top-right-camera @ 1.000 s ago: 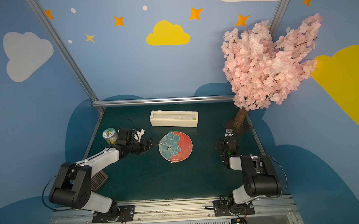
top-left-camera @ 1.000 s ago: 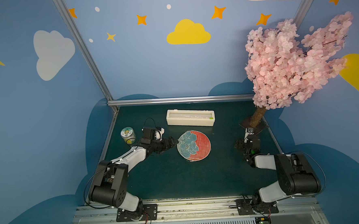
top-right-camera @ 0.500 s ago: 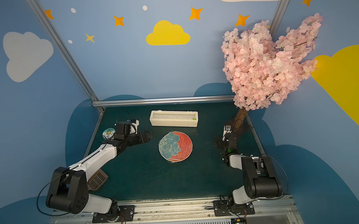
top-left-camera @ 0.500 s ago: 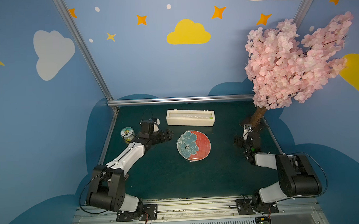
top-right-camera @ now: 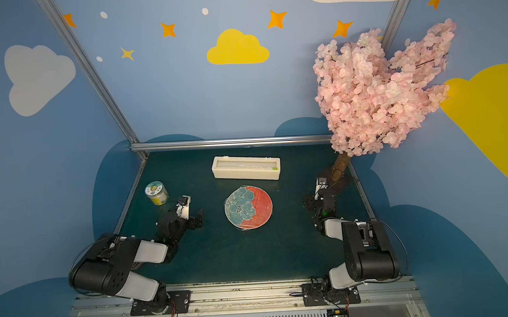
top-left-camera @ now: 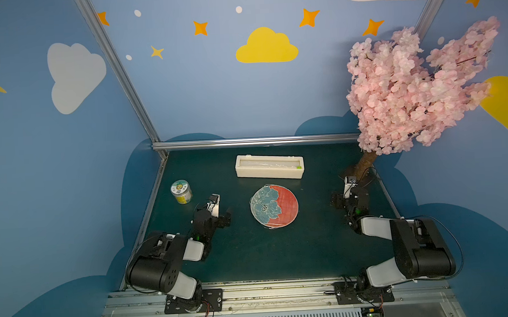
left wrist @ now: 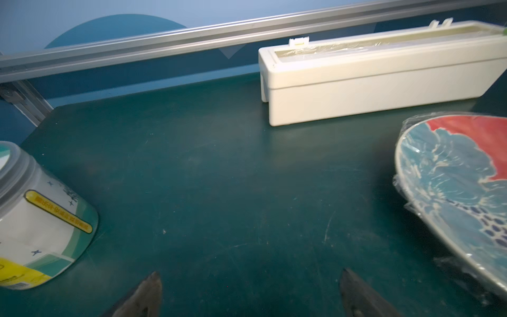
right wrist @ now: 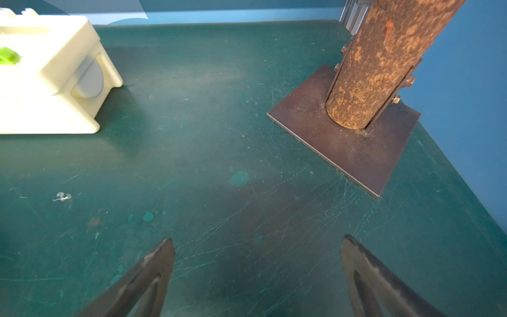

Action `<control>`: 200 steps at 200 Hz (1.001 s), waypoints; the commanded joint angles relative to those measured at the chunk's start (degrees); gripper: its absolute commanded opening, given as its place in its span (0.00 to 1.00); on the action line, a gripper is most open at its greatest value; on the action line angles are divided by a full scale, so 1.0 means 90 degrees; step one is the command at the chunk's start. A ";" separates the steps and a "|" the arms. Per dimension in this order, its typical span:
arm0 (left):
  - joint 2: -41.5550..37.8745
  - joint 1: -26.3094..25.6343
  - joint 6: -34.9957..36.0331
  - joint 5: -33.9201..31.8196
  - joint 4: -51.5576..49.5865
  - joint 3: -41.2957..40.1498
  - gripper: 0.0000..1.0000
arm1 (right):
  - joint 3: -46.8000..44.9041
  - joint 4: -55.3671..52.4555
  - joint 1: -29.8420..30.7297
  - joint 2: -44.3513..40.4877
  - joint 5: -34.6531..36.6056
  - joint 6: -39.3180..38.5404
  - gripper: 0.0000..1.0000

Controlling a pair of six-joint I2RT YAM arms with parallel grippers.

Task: Wrap the plate with plastic wrap
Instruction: Reset both arms

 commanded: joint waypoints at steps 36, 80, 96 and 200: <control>-0.0169 0.0023 0.0315 -0.0099 0.1934 0.0058 1.00 | 0.0109 -0.0100 0.0024 -0.0131 -0.0027 -0.0037 0.95; -0.1870 0.0006 0.0430 -0.0155 -0.0159 0.0055 1.00 | 0.0113 -0.0100 0.0016 -0.0132 -0.0036 -0.0039 0.95; -0.2623 0.0060 0.0542 -0.0170 -0.1990 0.0385 1.00 | 0.0108 -0.0104 0.0012 -0.0124 -0.0037 -0.0036 0.95; 0.0473 0.0885 -0.0223 -0.0297 0.1865 -0.0342 1.00 | 0.0113 -0.0088 0.0012 -0.0128 -0.0047 -0.0037 0.95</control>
